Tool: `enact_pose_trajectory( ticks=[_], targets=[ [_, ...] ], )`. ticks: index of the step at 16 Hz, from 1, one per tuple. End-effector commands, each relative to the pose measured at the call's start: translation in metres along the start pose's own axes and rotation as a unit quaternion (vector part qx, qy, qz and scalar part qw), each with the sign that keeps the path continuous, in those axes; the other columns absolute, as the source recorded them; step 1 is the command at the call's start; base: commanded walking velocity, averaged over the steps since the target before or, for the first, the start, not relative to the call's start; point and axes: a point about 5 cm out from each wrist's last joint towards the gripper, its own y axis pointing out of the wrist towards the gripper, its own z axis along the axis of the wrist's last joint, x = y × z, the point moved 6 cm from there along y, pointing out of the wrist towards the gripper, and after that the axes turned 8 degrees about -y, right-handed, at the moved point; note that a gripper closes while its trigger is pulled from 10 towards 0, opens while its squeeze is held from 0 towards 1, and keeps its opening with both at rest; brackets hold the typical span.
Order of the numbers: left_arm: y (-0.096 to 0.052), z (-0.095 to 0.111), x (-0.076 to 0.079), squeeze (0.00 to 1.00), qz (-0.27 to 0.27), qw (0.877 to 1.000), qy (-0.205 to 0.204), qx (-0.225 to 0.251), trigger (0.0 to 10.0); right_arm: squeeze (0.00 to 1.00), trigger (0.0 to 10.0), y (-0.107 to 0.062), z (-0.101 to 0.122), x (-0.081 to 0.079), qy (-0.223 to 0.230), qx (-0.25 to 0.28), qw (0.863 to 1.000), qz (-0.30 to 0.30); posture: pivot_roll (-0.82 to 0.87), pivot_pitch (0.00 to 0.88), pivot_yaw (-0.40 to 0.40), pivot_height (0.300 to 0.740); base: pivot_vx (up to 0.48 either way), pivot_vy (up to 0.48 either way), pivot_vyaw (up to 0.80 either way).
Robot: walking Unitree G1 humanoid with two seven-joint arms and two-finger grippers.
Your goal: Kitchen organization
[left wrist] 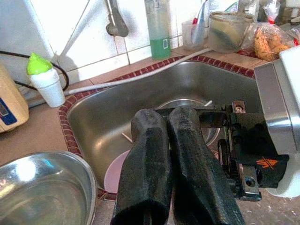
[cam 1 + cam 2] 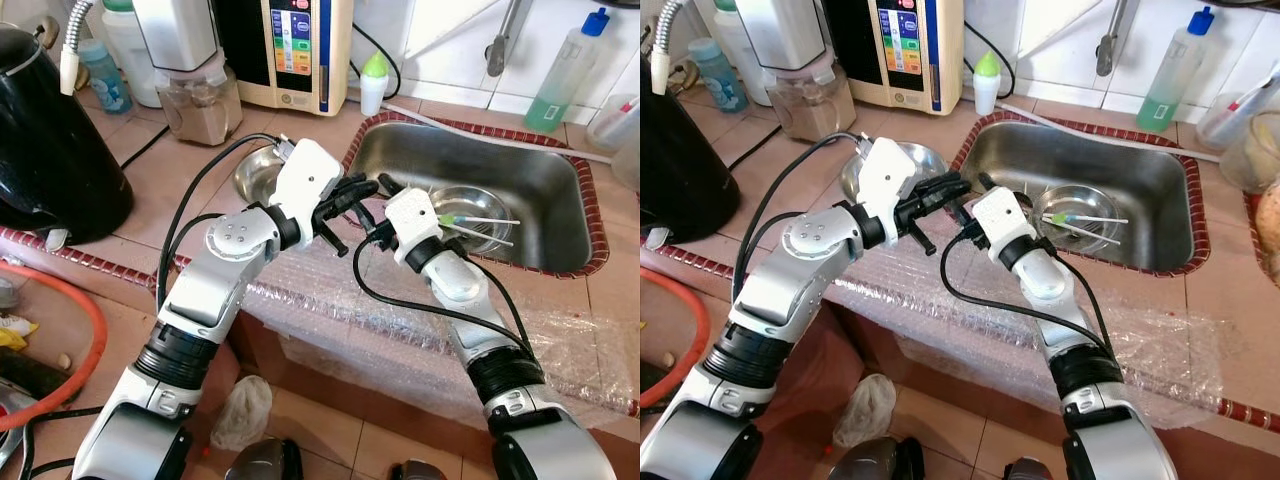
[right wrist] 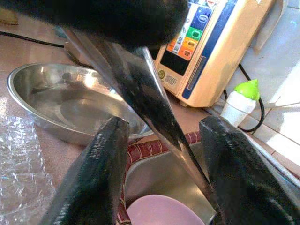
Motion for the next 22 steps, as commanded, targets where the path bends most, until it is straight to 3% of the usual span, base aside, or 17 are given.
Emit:
enact_pose_trajectory(
  ticks=[1, 12, 18, 19, 20, 22],
  targets=[
    [0.0, -0.001, 0.001, 0.0, -0.005, 1.0, 0.009, -0.003, 0.0, 0.0, 0.0, 0.003, 0.002, 0.0, 0.001, 0.005, 1.0, 0.002, -0.01, 0.013, 0.077, 0.74, 0.0, 0.0, 0.0],
    [0.001, 0.001, -0.001, 0.0, -0.007, 1.0, 0.015, -0.001, 0.0, 0.0, 0.0, 0.004, -0.001, -0.001, 0.001, 0.003, 1.0, -0.001, -0.01, 0.012, 0.084, 0.74, 0.0, 0.0, 0.0],
    [-0.002, -0.002, -0.002, 0.0, -0.004, 1.0, 0.012, -0.004, 0.0, 0.0, 0.0, 0.003, -0.006, 0.007, -0.008, -0.008, 1.0, -0.014, -0.01, 0.021, 0.086, 0.74, 0.0, 0.0, 0.0],
    [-0.003, -0.004, 0.0, 1.0, -0.007, 1.0, 0.003, -0.006, 7.4, 0.0, 0.0, 0.003, -0.007, 0.015, -0.016, -0.012, 1.0, -0.024, -0.01, 0.023, 0.084, 0.74, 0.0, 0.0, 0.0],
    [-0.005, -0.006, 0.001, 1.0, -0.011, 1.0, 0.0, -0.006, 10.0, 0.0, 0.0, 0.004, -0.008, 0.02, -0.021, -0.013, 0.999, -0.028, -0.01, 0.023, 0.084, 0.74, 0.0, 0.0, 0.0],
    [-0.011, -0.012, 0.002, 1.0, -0.007, 1.0, 0.001, -0.007, 10.0, 0.0, 0.0, 0.006, -0.008, 0.032, -0.037, -0.015, 0.999, -0.034, 0.0, 0.033, 0.08, 0.74, 0.0, 0.0, 0.0]
  ],
)
